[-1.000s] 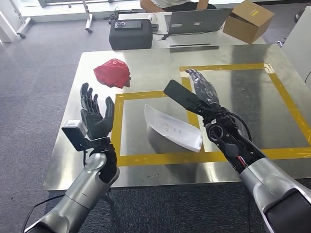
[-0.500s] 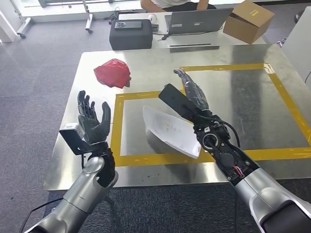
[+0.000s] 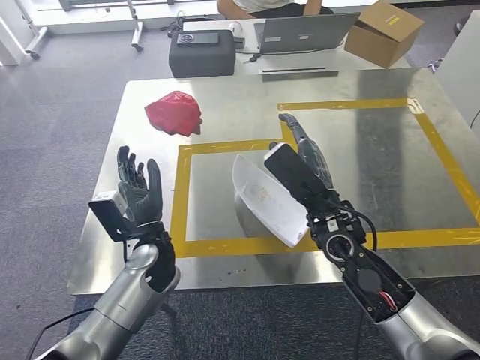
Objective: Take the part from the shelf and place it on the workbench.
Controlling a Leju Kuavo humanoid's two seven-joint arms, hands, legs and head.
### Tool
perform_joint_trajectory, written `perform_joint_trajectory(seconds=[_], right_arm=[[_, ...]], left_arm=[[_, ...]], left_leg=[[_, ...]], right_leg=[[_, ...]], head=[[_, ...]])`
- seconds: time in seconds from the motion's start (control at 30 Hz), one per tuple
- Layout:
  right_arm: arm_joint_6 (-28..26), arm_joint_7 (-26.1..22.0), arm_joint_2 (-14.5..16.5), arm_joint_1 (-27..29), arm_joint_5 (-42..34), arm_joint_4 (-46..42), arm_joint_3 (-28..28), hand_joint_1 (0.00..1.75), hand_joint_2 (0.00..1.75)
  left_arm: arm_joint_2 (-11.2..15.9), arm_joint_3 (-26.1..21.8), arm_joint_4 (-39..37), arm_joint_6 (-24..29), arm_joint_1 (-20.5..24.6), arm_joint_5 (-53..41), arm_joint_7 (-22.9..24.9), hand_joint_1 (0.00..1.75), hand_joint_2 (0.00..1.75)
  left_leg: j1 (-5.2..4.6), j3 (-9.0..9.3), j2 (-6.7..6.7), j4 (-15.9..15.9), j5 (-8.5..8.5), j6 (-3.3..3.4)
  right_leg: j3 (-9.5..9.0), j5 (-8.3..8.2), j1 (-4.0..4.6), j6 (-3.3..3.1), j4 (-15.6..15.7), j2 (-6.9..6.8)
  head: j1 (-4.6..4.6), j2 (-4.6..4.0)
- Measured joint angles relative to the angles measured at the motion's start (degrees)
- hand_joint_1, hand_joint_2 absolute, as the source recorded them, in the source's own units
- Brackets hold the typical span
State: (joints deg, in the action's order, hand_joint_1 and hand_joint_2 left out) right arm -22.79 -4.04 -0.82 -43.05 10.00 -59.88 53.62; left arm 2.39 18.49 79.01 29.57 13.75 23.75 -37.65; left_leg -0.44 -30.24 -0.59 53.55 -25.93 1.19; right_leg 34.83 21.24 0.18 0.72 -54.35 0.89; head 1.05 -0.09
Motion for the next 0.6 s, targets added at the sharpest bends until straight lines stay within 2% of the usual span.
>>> perform_joint_trajectory(seconds=[0.27,0.47,0.6], right_arm=[[-1.37,0.68,-5.48,7.96,0.04,-13.05,-3.02,0.00,0.00],[-1.81,0.66,-7.68,10.00,-0.40,-18.64,-4.38,0.00,0.00],[-3.43,0.37,-9.05,13.70,-0.72,-22.62,-6.34,0.00,0.00]], left_arm=[[0.48,1.44,1.05,2.32,-0.92,-1.67,-0.01,0.00,0.00],[0.58,2.24,1.50,2.15,-0.98,-1.57,-0.02,0.00,0.00],[0.62,3.30,1.53,2.32,-0.86,-1.27,-0.03,0.00,0.00]], left_leg=[[-0.01,0.00,0.01,0.00,-0.02,-0.02],[0.00,0.04,0.02,0.00,-0.02,-0.02],[0.00,0.08,0.01,-0.01,-0.02,-0.02]], right_leg=[[-0.02,0.00,-0.01,0.00,0.02,0.01],[-0.03,-0.02,0.00,-0.01,0.02,0.01],[-0.07,-0.01,0.02,-0.01,0.02,0.00]], head=[[0.00,0.00],[0.01,0.00],[0.01,0.00]])
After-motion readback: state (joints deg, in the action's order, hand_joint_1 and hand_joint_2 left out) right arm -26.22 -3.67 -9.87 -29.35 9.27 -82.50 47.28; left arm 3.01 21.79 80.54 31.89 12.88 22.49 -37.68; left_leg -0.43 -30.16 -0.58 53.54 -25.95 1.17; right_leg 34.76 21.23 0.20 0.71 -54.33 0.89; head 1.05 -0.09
